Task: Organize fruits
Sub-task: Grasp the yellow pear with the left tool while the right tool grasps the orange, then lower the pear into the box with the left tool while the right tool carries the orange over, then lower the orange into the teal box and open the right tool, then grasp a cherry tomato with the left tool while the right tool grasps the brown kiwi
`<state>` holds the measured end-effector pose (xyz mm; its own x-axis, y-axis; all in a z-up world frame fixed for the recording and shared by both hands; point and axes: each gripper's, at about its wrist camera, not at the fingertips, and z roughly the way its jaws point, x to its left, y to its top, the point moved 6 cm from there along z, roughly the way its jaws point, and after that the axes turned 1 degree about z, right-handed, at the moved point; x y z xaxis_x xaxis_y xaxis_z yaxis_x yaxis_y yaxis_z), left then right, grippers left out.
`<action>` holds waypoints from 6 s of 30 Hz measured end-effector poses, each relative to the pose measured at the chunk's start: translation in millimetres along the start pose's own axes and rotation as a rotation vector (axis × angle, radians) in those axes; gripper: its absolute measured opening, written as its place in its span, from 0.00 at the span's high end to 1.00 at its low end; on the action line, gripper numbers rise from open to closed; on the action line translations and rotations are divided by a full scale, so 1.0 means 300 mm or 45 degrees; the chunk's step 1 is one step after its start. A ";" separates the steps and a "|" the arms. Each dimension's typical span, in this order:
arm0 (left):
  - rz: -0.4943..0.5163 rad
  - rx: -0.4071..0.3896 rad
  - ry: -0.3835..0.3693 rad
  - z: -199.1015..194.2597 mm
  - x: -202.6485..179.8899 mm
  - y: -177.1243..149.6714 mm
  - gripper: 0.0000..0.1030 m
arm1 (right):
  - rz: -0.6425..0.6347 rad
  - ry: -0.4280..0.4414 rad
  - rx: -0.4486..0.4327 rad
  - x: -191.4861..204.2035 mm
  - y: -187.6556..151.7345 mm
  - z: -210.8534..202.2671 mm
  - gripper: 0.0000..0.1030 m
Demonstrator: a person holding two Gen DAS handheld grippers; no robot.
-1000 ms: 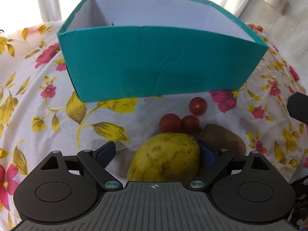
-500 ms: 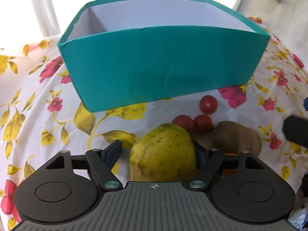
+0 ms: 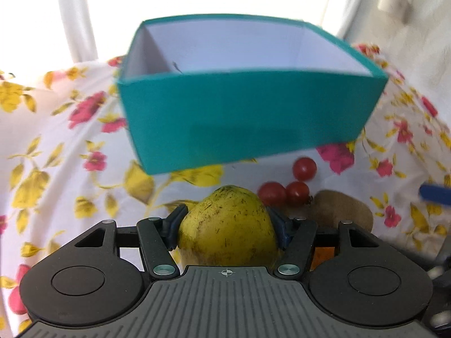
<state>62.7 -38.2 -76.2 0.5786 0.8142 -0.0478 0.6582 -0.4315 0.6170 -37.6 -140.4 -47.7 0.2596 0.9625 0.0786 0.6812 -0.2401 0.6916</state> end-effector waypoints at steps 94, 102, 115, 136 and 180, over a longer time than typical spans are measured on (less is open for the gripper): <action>0.059 -0.034 0.147 0.156 -0.038 0.420 0.35 | 0.215 -0.252 -0.238 -0.243 0.239 -0.151 0.62; -0.107 -0.246 0.138 -0.158 0.036 0.348 0.06 | 0.195 -0.224 -0.252 -0.228 0.271 -0.134 0.62; -0.256 -0.175 0.243 -0.262 0.164 0.179 0.06 | 0.104 -0.125 -0.288 -0.135 0.379 -0.074 0.62; -0.300 -0.066 0.305 -0.262 0.196 0.062 0.06 | 0.022 -0.103 -0.158 -0.083 0.430 0.178 0.62; 0.257 -0.113 0.107 0.040 -0.083 0.001 0.17 | 0.157 -0.122 -0.224 -0.132 0.201 -0.073 0.20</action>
<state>54.3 -63.1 -84.3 0.6496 0.7461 0.1465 0.4861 -0.5557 0.6744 -21.9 -190.4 6.6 0.4027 0.9090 0.1076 0.5126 -0.3214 0.7962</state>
